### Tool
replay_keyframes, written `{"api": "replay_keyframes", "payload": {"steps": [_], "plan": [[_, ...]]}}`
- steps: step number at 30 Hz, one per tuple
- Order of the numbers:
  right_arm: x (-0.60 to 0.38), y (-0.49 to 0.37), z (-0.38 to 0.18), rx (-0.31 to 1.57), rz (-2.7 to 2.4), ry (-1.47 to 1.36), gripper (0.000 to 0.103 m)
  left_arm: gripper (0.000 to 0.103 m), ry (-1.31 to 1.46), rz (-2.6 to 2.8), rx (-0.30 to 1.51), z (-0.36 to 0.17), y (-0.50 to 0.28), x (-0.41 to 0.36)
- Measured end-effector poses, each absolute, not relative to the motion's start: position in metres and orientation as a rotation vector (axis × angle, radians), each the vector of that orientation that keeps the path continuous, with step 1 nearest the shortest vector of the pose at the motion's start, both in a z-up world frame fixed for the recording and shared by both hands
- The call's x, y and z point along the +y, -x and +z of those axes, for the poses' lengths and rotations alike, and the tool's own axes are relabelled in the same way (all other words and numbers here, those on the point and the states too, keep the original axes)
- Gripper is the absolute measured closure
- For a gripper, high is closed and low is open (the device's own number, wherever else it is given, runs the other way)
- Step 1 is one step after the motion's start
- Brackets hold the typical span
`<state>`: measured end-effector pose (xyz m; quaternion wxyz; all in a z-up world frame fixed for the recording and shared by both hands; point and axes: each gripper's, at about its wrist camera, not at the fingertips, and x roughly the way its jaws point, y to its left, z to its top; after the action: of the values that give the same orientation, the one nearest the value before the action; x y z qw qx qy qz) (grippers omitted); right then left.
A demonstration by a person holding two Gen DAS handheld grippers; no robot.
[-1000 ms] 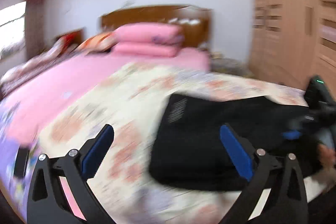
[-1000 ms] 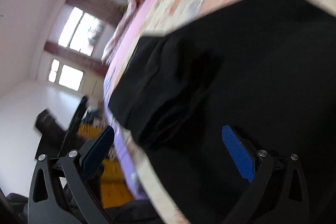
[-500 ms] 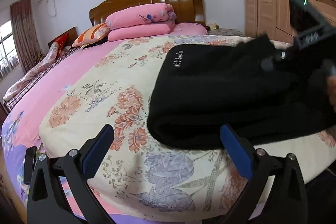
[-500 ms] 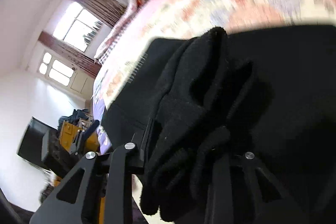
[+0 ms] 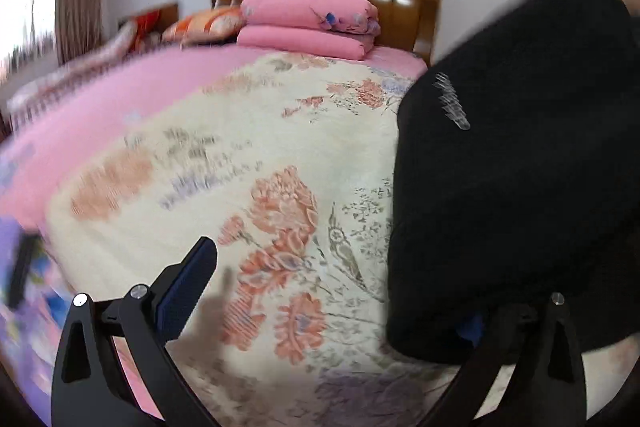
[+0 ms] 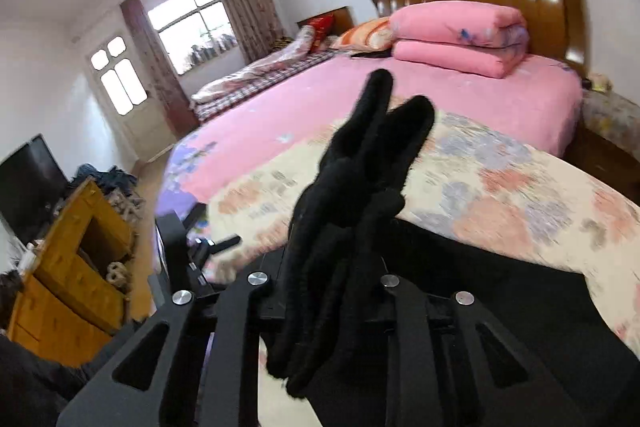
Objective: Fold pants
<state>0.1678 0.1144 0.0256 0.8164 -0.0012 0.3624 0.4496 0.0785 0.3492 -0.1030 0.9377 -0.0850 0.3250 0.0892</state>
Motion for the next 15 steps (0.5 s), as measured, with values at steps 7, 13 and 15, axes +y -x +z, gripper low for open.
{"api": "replay_keyframes", "payload": {"steps": [7,13,15], "plan": [[0.040,-0.156,-0.114,1.003,0.791,-0.225,0.082,0.001,0.076,0.195,0.693,-0.112,-0.081,0.326],[0.041,-0.152,-0.094,0.943,0.795,-0.201,0.082,0.001,-0.023,0.229,0.715,-0.105,-0.086,0.318],[0.035,-0.146,-0.080,0.904,0.797,-0.218,0.082,0.001,-0.051,0.237,0.714,-0.103,-0.085,0.312]]}}
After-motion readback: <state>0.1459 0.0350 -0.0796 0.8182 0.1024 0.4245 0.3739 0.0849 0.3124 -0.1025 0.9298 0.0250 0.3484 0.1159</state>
